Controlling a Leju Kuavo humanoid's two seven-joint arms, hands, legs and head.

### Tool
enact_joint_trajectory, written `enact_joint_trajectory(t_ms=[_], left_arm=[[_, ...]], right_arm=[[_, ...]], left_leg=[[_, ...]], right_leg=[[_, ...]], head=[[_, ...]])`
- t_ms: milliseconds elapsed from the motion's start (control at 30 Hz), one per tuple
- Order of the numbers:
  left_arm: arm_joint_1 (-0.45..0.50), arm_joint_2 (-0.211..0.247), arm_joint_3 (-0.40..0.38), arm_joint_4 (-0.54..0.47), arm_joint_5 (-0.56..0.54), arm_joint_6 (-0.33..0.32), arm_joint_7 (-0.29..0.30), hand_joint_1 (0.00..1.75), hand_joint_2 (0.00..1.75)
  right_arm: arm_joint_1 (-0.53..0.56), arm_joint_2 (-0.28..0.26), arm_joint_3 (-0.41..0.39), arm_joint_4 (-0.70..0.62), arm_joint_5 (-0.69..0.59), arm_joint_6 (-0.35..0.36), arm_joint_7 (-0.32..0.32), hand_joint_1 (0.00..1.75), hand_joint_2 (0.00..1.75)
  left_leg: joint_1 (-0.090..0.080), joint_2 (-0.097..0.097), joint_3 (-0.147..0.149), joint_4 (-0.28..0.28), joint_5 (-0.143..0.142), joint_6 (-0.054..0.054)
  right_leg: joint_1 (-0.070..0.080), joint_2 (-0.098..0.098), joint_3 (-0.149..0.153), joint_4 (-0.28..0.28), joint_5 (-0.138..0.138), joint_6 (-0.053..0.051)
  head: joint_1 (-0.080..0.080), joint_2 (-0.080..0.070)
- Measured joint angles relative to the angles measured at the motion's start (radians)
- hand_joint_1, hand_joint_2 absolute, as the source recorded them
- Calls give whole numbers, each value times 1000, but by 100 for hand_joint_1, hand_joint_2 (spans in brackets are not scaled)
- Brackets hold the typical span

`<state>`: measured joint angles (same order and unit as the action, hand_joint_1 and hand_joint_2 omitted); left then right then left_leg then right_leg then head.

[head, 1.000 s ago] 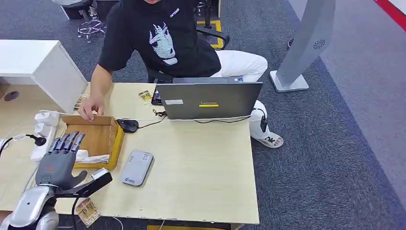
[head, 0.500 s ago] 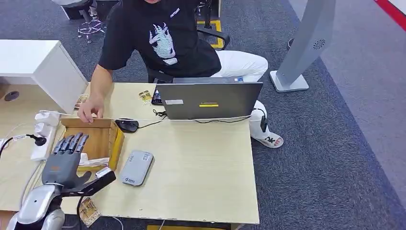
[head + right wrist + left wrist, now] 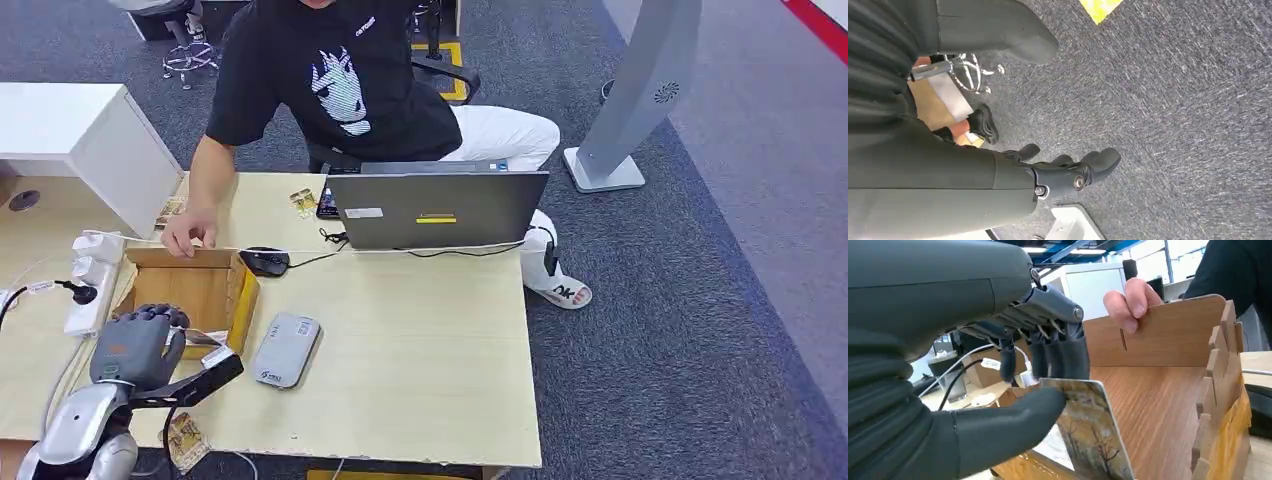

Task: Pass the card to the sensor for recognition and then transmit it.

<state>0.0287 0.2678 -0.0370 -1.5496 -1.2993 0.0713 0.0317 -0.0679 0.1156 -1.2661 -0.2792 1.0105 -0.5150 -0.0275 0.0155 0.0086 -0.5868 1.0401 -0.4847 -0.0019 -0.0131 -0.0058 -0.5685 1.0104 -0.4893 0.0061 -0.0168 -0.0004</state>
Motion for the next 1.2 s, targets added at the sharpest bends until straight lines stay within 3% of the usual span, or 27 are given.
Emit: enact_joint_trajectory(t_ms=[1200], left_arm=[[0, 0, 0, 15, 8, -1, -2, 175, 175]], right_arm=[[0, 0, 0, 0, 5, 0, -1, 0, 175]], left_leg=[[0, 0, 0, 0, 0, 0]], right_leg=[[0, 0, 0, 0, 0, 0]], head=[[0, 0]])
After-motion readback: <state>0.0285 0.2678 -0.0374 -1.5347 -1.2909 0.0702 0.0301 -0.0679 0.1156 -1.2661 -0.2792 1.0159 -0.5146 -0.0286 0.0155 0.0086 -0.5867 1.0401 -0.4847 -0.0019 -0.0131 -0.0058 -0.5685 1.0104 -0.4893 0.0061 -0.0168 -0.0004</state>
